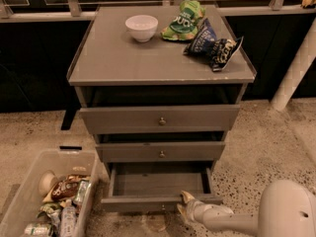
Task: Open bottom drawer
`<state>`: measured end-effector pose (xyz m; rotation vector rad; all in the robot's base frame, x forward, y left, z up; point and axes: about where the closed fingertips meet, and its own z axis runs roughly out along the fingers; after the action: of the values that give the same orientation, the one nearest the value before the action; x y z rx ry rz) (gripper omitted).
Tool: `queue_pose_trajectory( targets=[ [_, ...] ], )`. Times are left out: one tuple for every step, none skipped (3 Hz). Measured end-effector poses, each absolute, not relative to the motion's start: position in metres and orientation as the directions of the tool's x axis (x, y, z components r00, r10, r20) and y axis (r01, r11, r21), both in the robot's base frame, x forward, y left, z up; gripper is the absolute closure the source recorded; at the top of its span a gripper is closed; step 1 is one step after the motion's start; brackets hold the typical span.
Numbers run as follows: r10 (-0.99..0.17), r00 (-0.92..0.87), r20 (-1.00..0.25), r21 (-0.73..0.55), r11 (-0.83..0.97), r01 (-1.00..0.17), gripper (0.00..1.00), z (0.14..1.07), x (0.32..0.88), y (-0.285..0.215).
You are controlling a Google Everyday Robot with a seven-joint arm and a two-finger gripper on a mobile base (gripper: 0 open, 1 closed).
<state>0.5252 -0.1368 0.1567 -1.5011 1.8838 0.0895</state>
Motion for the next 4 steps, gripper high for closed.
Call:
queue_pose_trajectory(
  targets=[
    [-0.824, -0.068, -0.562, -0.365, 0.321, -0.874, 1.0, 0.159, 0.525, -0.137],
    [-0.824, -0.06, -0.564, -0.36, 0.311, -0.88, 1.0, 0.156, 0.519, -0.134],
    [-0.823, -0.053, -0.566, -0.355, 0.302, -0.885, 1.0, 0.155, 0.514, -0.131],
    [-0.823, -0.053, -0.566, -0.355, 0.301, -0.885, 1.0, 0.157, 0.514, -0.131]
  ],
)
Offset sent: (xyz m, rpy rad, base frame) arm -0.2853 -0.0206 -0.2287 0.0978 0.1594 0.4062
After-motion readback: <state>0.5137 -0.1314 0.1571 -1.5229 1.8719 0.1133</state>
